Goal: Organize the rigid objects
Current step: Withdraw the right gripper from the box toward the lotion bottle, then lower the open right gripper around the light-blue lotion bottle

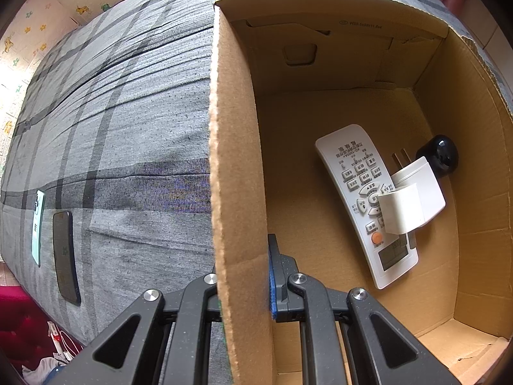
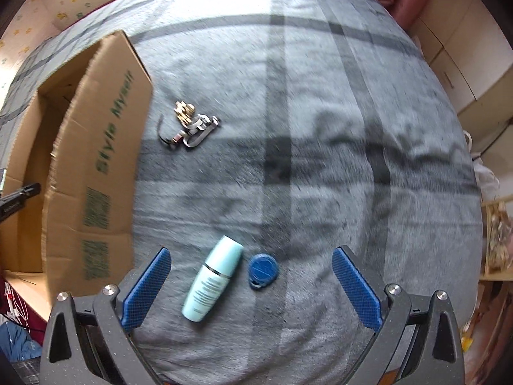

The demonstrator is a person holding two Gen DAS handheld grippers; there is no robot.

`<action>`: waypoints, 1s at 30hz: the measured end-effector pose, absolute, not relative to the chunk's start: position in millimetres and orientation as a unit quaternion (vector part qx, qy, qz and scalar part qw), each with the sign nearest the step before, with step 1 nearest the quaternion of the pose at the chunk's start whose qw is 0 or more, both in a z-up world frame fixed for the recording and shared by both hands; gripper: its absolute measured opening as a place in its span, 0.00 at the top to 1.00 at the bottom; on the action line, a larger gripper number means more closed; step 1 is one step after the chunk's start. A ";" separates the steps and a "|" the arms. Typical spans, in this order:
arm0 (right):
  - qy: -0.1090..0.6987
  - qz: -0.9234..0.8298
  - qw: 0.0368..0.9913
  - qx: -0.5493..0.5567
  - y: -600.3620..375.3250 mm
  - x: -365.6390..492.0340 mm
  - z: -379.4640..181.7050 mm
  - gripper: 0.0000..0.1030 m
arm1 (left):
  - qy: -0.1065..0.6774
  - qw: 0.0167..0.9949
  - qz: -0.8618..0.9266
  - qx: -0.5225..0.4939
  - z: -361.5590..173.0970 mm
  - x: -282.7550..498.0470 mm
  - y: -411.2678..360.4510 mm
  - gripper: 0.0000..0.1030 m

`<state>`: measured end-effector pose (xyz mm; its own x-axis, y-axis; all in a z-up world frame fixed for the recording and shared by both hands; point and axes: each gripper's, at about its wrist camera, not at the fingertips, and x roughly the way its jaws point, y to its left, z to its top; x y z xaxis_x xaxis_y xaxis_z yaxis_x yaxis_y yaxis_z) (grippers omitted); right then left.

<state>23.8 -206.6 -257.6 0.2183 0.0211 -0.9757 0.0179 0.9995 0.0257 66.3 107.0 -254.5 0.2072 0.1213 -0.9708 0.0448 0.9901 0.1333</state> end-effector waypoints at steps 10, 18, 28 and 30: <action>0.637 -0.004 0.771 0.018 -206.2 15.0 -270.3 0.00 | 0.629 0.774 0.025 0.067 -254.6 66.7 106.2 0.88; 0.647 0.004 0.762 0.020 -188.8 12.3 -281.5 0.01 | 0.628 0.775 0.026 0.067 -254.5 66.6 106.4 0.88; 0.668 -0.002 0.744 0.026 -175.1 8.2 -303.6 0.06 | 0.628 0.775 0.027 0.069 -254.0 66.3 104.6 0.88; 0.669 -0.002 0.742 0.027 -174.5 7.5 -304.8 0.10 | 0.628 0.775 0.027 0.069 -253.6 66.2 103.5 0.88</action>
